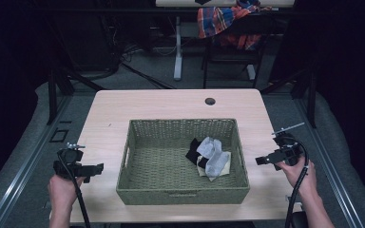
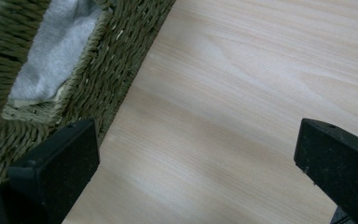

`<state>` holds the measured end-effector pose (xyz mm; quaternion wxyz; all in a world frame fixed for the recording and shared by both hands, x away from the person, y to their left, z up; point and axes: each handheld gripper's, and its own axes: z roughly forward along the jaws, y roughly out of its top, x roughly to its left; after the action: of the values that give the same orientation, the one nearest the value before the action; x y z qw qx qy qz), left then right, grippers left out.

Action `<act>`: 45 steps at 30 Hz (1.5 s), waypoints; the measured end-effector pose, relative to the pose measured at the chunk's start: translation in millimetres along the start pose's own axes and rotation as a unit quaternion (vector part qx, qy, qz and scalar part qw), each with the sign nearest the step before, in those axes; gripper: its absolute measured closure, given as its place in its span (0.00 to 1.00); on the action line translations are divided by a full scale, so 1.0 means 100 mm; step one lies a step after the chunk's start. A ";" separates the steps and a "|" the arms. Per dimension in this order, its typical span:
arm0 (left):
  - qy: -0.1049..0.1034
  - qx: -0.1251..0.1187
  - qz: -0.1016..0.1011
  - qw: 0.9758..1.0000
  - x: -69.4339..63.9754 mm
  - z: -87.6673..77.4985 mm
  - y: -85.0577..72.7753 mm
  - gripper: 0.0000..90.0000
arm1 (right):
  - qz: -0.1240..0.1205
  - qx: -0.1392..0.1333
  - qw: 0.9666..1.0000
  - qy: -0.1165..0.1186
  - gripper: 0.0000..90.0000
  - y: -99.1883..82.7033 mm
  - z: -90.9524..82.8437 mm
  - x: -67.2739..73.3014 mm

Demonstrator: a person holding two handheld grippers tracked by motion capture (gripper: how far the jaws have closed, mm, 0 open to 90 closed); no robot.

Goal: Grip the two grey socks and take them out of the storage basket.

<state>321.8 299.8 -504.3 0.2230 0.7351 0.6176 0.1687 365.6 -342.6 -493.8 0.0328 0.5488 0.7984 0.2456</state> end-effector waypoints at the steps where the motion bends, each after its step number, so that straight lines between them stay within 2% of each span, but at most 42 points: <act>1: 0.001 0.001 0.000 1.000 0.01 0.01 0.00 0.00 | 0.001 -0.002 1.000 0.002 0.00 0.00 0.00 0.00; 6: -0.002 0.010 -0.002 1.000 0.02 0.05 0.01 0.00 | -0.003 -0.003 1.000 0.010 0.01 0.01 0.02 0.00; 10: -0.002 0.010 0.004 1.000 0.00 0.05 0.02 0.00 | -0.003 0.006 1.000 0.008 0.01 0.02 0.01 0.02; 11: -0.002 0.007 0.006 1.000 -0.01 0.05 0.03 0.00 | -0.014 0.009 1.000 0.001 0.01 0.04 -0.03 0.06; 14: -0.007 0.013 0.008 1.000 -0.01 0.06 0.02 0.00 | -0.019 0.002 1.000 -0.003 0.01 0.08 -0.11 0.15; 20: -0.009 0.010 0.007 1.000 0.00 0.04 0.00 0.00 | -0.035 -0.015 0.999 -0.002 0.01 0.16 -0.24 0.25; 23: -0.009 0.010 0.006 1.000 0.01 0.03 -0.01 0.00 | -0.058 -0.007 0.998 -0.019 0.01 0.26 -0.29 0.30; 26: -0.006 0.008 0.003 1.000 0.02 0.01 -0.01 0.00 | -0.070 -0.007 0.997 -0.015 0.01 0.35 -0.30 0.34; 29: -0.004 0.006 -0.004 1.000 0.03 0.02 -0.01 0.00 | -0.101 -0.004 0.995 -0.010 0.02 0.49 -0.31 0.44; 30: -0.004 0.010 -0.002 1.000 0.02 0.03 0.00 0.00 | -0.106 -0.011 0.994 0.006 0.02 0.56 -0.30 0.52; 33: -0.006 0.015 0.008 1.000 -0.02 0.05 0.03 0.00 | -0.128 -0.006 0.992 0.009 0.02 0.64 -0.30 0.61; 36: -0.006 0.013 0.010 1.000 -0.02 0.05 0.03 0.00 | -0.138 -0.009 0.990 0.016 0.02 0.70 -0.31 0.67; 41: -0.008 0.010 0.008 1.000 -0.02 0.04 0.04 0.00 | -0.168 -0.015 0.985 0.026 0.05 0.86 -0.30 0.89; 43: -0.010 0.012 0.009 1.000 -0.03 0.05 0.04 0.00 | -0.178 -0.008 0.983 0.031 0.05 0.91 -0.28 0.96; 45: -0.016 0.015 0.010 1.000 -0.04 0.07 0.05 0.00 | -0.180 -0.009 0.983 0.039 0.06 0.96 -0.24 1.01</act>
<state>328.9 294.3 -506.8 0.2203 0.7470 0.6092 0.1493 400.6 -234.2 -409.2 0.0501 0.3857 0.8827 0.2637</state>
